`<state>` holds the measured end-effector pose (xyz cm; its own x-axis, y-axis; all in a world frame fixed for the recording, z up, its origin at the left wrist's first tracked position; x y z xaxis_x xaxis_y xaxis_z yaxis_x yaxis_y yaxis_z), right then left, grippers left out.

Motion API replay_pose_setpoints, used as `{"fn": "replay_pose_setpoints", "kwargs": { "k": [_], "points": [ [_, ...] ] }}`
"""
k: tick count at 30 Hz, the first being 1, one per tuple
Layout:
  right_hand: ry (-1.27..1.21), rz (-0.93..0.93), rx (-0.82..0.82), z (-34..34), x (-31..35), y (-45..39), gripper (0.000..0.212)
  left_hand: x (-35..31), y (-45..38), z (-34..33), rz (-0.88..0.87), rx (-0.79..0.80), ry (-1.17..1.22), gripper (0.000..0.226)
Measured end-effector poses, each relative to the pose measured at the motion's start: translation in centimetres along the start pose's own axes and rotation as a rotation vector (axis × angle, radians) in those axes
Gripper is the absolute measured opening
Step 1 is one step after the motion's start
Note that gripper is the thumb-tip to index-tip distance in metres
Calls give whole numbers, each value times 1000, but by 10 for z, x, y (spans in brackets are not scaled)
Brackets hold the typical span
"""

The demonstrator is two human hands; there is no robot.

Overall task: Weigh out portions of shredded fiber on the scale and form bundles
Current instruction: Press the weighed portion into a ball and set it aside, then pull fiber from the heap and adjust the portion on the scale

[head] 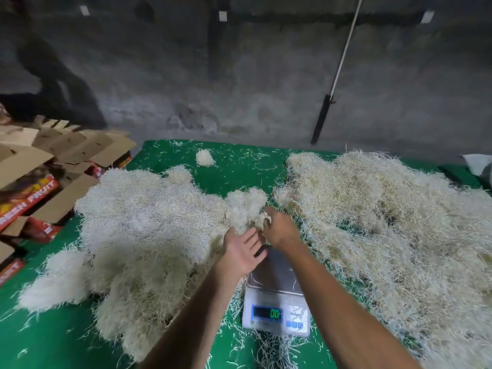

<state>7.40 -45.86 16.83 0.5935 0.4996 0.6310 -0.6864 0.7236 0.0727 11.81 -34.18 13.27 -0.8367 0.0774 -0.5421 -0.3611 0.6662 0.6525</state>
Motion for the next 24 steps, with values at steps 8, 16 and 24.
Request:
{"fn": "replay_pose_setpoints", "kwargs": {
  "k": [8, 16, 24],
  "points": [
    [-15, -127, -45, 16, -110, 17, 47, 70, -49, -52, 94, 72, -252, 63],
    [244, -92, -179, 53, -248, -8, 66, 130, -128, -138, -136, 78, -876, 60],
    [-139, -247, -154, 4, -327, -25, 70, 146, -239, -171, -422, 235, -1689, 48]
  ]
}}
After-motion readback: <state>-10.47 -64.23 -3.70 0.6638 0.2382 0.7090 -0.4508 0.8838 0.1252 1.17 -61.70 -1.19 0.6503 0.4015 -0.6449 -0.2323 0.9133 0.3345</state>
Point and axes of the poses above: each hand's wrist, its own y-axis away from the middle knuckle, its own z-axis out of the back of the hand, x = y × z, the point moved 6 cm from there along -y, towards the middle knuckle, and after that the axes turned 8 degrees about -y, right-handed, at the moved point
